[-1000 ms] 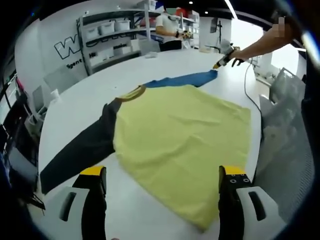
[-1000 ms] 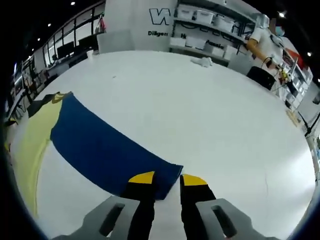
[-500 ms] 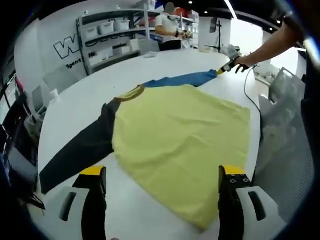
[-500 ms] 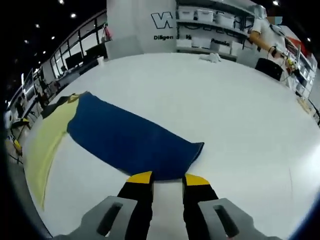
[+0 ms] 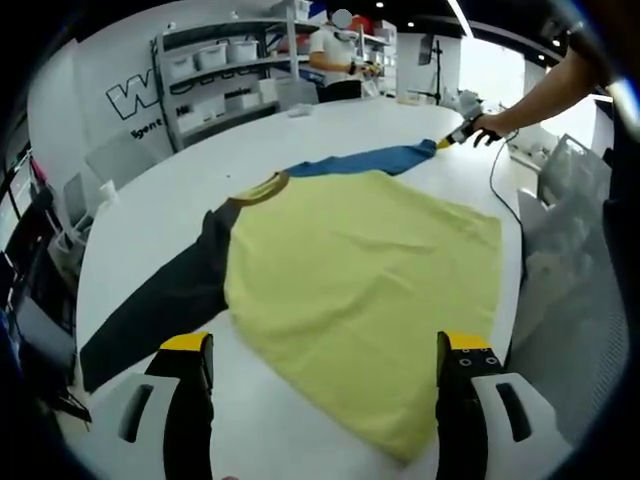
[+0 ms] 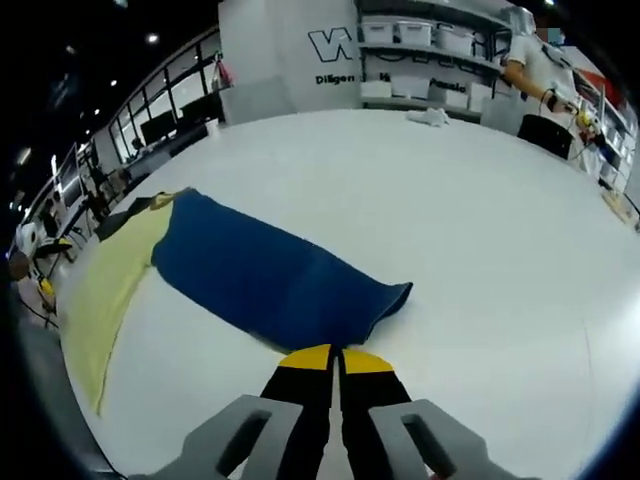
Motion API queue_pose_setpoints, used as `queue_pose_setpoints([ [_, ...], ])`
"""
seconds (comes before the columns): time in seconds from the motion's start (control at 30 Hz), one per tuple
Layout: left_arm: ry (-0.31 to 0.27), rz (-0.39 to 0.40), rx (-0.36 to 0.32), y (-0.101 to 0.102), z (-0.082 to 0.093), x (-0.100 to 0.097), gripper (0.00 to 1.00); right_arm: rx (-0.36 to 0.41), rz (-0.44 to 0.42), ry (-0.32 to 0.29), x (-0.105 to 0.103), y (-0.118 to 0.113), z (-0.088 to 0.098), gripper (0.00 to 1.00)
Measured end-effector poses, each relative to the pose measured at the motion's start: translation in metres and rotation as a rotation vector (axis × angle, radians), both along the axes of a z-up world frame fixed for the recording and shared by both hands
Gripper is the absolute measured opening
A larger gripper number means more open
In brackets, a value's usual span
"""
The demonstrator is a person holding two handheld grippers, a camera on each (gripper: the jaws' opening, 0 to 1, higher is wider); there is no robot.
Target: Fold the garment on the visible template until the final outline fits inside the template.
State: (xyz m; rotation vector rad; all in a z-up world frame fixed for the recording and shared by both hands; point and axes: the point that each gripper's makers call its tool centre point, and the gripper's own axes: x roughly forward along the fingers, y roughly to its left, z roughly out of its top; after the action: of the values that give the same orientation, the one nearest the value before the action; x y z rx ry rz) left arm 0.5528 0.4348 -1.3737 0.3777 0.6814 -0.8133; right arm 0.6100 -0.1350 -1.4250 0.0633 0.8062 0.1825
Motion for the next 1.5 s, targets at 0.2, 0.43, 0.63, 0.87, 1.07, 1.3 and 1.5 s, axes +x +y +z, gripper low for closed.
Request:
queue_pose_setpoints([
  [0.2, -0.001, -0.002, -0.002, -0.001, 0.0, -0.001, 0.94, 0.02, 0.001, -0.012, 0.002, 0.0, 0.009, 0.0],
  [0.43, 0.001, 0.0, -0.006, 0.001, 0.0, -0.001, 0.94, 0.074, -0.012, -0.036, 0.013, 0.005, 0.026, 0.0],
  [0.63, 0.004, 0.0, -0.007, 0.001, -0.002, -0.001, 0.94, 0.089, 0.013, -0.048, 0.027, 0.015, 0.035, 0.0],
  [0.87, 0.002, -0.001, -0.008, 0.001, -0.002, -0.001, 0.94, 0.064, 0.148, -0.037, 0.024, 0.042, 0.029, 0.0],
  [1.07, 0.005, -0.002, -0.006, 0.001, -0.003, -0.001, 0.94, 0.095, 0.214, -0.027, 0.018, 0.058, 0.026, 0.0],
  [1.3, 0.007, -0.005, -0.008, 0.0, -0.004, -0.001, 0.94, 0.048, 0.232, -0.011, 0.009, 0.05, 0.022, 0.0],
  [1.5, 0.007, -0.009, -0.009, -0.002, -0.004, -0.001, 0.93, 0.019, 0.221, 0.027, -0.002, 0.041, 0.009, 0.04],
])
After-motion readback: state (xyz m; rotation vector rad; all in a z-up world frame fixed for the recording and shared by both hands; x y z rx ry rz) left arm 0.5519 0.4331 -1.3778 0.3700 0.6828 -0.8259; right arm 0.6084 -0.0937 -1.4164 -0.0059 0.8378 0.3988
